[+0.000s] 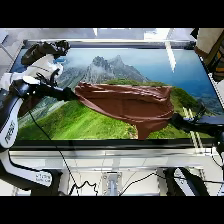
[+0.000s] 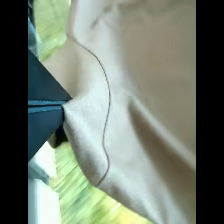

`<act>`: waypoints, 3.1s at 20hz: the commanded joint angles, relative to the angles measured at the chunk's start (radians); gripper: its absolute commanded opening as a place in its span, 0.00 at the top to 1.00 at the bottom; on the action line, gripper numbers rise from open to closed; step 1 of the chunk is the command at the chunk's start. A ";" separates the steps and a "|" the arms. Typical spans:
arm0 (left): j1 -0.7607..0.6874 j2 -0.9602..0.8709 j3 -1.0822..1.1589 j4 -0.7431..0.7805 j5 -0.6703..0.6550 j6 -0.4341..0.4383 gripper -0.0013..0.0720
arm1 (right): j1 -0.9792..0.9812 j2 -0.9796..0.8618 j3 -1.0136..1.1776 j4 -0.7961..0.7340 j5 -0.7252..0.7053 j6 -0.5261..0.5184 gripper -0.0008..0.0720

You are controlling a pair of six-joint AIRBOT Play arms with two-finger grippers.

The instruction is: Fold the shirts.

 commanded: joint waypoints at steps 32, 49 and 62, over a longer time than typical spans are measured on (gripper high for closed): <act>-0.112 0.006 -0.036 0.184 0.370 -0.214 0.94 | 0.322 -0.297 0.154 0.004 0.782 0.079 0.95; -0.112 -0.120 -0.037 0.308 0.289 -0.334 0.25 | 0.332 -0.504 0.154 -0.007 0.803 0.134 0.46; -0.113 -0.080 0.248 0.351 0.147 -0.291 0.35 | 0.193 -0.251 0.156 -0.101 0.830 0.119 0.46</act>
